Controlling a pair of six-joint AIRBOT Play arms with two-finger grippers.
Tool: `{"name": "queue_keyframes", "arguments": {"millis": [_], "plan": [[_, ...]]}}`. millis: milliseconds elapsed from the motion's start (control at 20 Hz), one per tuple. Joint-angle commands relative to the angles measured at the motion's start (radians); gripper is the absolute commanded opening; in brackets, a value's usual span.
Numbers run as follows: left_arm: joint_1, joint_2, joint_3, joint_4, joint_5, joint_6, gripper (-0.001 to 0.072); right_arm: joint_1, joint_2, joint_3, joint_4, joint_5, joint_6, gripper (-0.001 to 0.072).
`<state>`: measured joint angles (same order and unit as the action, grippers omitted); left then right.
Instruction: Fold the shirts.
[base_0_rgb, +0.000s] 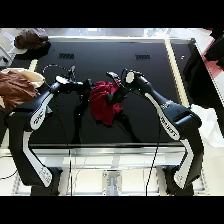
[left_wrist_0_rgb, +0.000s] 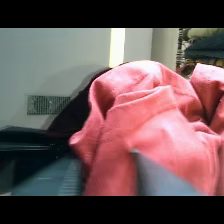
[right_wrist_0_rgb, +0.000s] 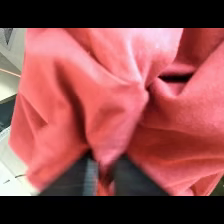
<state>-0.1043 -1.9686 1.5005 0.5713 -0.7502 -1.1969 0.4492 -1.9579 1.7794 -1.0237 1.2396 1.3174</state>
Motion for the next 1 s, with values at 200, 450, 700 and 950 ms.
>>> {"name": "queue_keyframes", "arguments": {"millis": [200,450,700,950], "plan": [[0.047,0.047,0.003,-0.182,-0.011,0.013,0.0014,-0.014,0.009,0.054,-0.1,0.144,0.0,0.002],[0.137,0.274,0.003,-0.183,-0.225,0.091,0.0013,-0.052,0.143,0.245,-0.256,0.33,0.002,0.0019],[0.13,0.605,0.003,-0.182,-0.344,0.114,0.0013,-0.037,0.457,0.32,-0.256,0.338,0.006,0.0019],[0.062,0.937,0.003,-0.123,-0.329,0.165,0.0013,-0.012,0.727,0.32,-0.248,0.194,0.01,0.0019]]}}
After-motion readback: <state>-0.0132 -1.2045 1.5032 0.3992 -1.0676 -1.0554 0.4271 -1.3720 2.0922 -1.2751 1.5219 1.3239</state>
